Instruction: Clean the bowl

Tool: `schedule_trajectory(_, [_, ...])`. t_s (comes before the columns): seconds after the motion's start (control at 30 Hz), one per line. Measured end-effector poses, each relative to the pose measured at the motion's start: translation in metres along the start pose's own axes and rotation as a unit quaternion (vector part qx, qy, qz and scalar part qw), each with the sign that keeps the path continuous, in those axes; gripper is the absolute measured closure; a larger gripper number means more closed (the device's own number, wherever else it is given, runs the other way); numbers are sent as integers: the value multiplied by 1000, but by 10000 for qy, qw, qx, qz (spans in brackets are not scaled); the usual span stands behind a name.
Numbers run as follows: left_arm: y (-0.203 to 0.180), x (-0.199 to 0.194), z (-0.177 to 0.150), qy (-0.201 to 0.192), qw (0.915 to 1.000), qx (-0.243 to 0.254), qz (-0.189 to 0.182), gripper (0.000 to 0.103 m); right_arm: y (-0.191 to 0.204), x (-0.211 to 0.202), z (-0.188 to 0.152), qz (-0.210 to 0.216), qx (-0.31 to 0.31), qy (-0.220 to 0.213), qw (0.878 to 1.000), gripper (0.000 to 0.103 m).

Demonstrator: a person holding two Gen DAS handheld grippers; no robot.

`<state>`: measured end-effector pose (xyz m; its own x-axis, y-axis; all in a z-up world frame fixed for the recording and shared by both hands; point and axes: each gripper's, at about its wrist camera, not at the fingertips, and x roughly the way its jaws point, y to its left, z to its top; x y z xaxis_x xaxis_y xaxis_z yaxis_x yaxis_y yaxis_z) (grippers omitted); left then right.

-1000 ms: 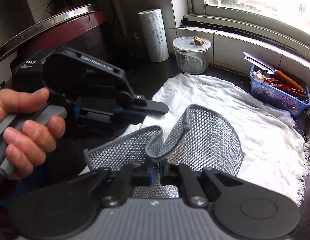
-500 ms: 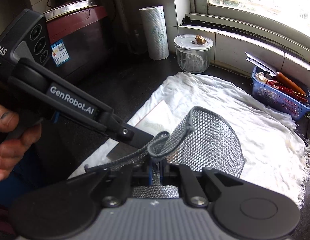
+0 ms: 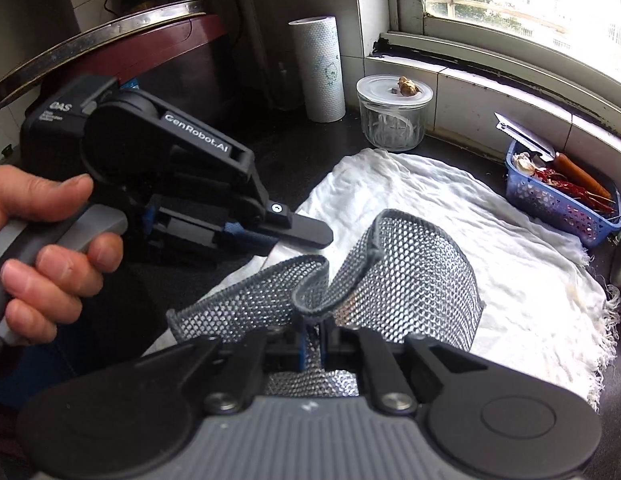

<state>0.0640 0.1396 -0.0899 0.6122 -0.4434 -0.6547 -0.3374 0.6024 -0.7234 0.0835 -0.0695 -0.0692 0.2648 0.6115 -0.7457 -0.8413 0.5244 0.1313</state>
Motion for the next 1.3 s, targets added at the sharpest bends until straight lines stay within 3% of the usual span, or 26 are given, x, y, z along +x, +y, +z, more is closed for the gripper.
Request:
schedule_trajectory(0.2, [-25,-1,-6,574,9867,1333,725,72,-1,5,3,-32,-19,-55,10000,95])
schedule_trajectory(0.27, [-30,-1,-11,699,9802,1641,860,72,-1,5,3,-55,-40,-62,10000,95])
schedule_trajectory(0.3, [-32,0,-14,742,9767,1810,882,74,-1,6,3,-62,-46,-62,10000,95])
schedule_trajectory(0.33, [-32,0,-17,717,9769,1863,761,90,-1,6,2,-62,-40,-69,9999,95])
schedule_trajectory(0.37, [-30,0,-18,761,9801,1750,539,97,-1,6,2,-60,-37,-77,9999,95])
schedule_trajectory(0.53, [-7,5,-14,598,9971,450,-112,99,-2,0,-1,-202,-26,-83,9998,95])
schedule_trajectory(0.6, [3,6,-13,510,9974,-236,-460,99,-5,-4,-1,-227,48,-104,9997,95])
schedule_trajectory(0.73, [19,19,-15,209,9859,-1419,-861,98,-10,-23,1,-240,90,-226,9994,95])
schedule_trajectory(0.8, [30,23,-17,-87,9748,-1953,-1074,97,-11,-23,1,-162,120,-201,9996,95])
schedule_trajectory(0.97, [42,24,-14,-278,9653,-2275,-1254,96,3,-15,-6,63,-84,63,9999,95])
schedule_trajectory(1.0, [42,23,-11,-271,9669,-2224,-1225,96,8,-11,-9,63,-170,119,9998,94])
schedule_trajectory(1.07, [34,20,-5,-224,9782,-1805,-1005,93,13,-5,-12,4,-226,170,9996,94])
schedule_trajectory(1.13, [15,15,2,-3,9947,-917,-467,74,12,-3,-12,20,-195,140,9997,95])
schedule_trajectory(1.2, [0,10,4,135,9997,-140,-117,63,11,-1,-11,7,-194,116,9997,95])
schedule_trajectory(1.3, [-23,8,-1,391,9939,1005,249,62,11,-1,-8,-27,-260,84,9996,94])
